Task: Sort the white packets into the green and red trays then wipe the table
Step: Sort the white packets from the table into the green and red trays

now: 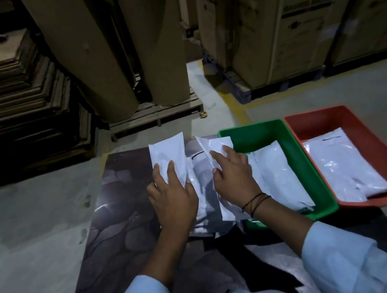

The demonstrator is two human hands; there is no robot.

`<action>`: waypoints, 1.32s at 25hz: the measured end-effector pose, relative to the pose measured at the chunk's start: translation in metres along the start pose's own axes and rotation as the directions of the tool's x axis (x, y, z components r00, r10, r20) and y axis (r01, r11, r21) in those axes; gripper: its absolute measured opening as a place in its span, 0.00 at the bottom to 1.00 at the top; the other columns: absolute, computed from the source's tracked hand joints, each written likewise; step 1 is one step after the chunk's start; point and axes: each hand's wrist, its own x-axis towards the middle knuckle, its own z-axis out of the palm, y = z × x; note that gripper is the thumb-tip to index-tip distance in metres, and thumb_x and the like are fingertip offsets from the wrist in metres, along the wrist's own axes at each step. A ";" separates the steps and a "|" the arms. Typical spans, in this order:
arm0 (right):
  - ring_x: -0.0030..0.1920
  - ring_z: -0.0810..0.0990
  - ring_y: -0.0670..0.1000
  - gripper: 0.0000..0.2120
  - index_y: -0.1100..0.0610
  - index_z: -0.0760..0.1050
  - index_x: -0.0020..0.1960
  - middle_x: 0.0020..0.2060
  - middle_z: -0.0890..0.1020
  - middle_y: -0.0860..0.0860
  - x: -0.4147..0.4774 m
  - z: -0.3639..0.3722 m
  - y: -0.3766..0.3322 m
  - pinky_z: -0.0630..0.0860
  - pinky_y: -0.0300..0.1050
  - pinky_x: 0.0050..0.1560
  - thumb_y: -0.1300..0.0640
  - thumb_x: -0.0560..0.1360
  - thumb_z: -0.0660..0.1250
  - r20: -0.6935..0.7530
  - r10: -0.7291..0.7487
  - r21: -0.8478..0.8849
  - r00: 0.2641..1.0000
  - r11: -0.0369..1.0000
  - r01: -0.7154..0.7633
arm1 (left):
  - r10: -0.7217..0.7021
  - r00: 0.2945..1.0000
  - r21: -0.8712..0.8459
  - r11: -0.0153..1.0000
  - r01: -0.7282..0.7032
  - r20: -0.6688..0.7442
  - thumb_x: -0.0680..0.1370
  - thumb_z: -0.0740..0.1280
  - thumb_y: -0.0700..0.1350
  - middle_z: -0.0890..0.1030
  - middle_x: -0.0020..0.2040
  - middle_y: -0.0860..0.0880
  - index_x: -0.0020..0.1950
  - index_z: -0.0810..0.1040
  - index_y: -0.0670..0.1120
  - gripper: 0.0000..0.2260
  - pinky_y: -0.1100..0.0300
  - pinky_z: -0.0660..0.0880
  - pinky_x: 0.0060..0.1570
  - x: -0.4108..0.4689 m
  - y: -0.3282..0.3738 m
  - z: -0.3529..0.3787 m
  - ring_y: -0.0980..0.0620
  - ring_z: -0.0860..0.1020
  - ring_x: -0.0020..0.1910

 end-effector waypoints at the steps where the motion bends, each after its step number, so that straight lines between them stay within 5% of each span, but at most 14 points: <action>1: 0.72 0.61 0.64 0.24 0.51 0.66 0.75 0.77 0.61 0.57 -0.001 -0.008 0.013 0.63 0.58 0.70 0.54 0.79 0.59 -0.003 0.002 -0.059 1.000 0.998 -0.002 | 0.006 1.000 0.001 1.000 -0.006 0.003 0.80 0.64 0.53 0.57 0.80 0.43 0.79 0.63 0.51 0.28 0.41 0.68 0.65 -0.003 0.013 0.004 0.37 0.66 0.64; 13: 0.72 0.61 0.67 0.24 0.54 0.69 0.70 0.75 0.64 0.60 0.007 -0.057 0.162 0.60 0.63 0.68 0.48 0.76 0.61 0.053 0.068 -0.445 0.996 0.895 -0.037 | 0.020 0.992 0.021 1.000 -0.023 0.127 0.82 0.60 0.55 0.53 0.81 0.44 0.80 0.59 0.52 0.27 0.44 0.65 0.68 -0.045 0.140 0.059 0.39 0.63 0.68; 19: 0.76 0.58 0.70 0.27 0.62 0.68 0.73 0.75 0.64 0.67 0.005 -0.038 0.189 0.59 0.66 0.73 0.48 0.79 0.58 0.269 -0.066 -0.511 0.961 0.836 0.200 | -0.067 0.990 0.004 0.998 0.067 0.126 0.82 0.61 0.54 0.55 0.81 0.43 0.79 0.62 0.51 0.26 0.43 0.66 0.66 -0.060 0.171 0.074 0.37 0.64 0.67; 26: 0.77 0.51 0.69 0.29 0.65 0.53 0.78 0.77 0.51 0.68 0.016 -0.025 0.204 0.52 0.60 0.76 0.54 0.81 0.52 0.343 0.009 -0.493 0.939 0.853 0.172 | -0.045 0.988 0.039 0.998 0.039 0.146 0.82 0.60 0.55 0.53 0.81 0.44 0.79 0.61 0.52 0.26 0.44 0.65 0.67 -0.059 0.171 0.079 0.38 0.63 0.68; 30: 0.76 0.54 0.70 0.26 0.65 0.59 0.76 0.76 0.57 0.69 0.024 -0.021 0.202 0.54 0.62 0.76 0.57 0.81 0.46 0.300 0.011 -0.463 0.954 0.876 0.135 | -0.004 0.984 0.053 0.999 -0.005 0.176 0.82 0.60 0.55 0.53 0.81 0.44 0.80 0.61 0.52 0.26 0.44 0.66 0.66 -0.055 0.177 0.089 0.38 0.64 0.68; 33: 0.72 0.64 0.72 0.25 0.65 0.70 0.71 0.72 0.68 0.68 0.032 -0.029 0.200 0.61 0.65 0.72 0.55 0.77 0.60 0.228 -0.061 -0.455 0.972 0.876 0.162 | 0.003 0.970 0.055 0.998 -0.017 0.242 0.82 0.59 0.57 0.51 0.82 0.43 0.81 0.58 0.51 0.28 0.43 0.64 0.68 -0.049 0.185 0.101 0.37 0.62 0.71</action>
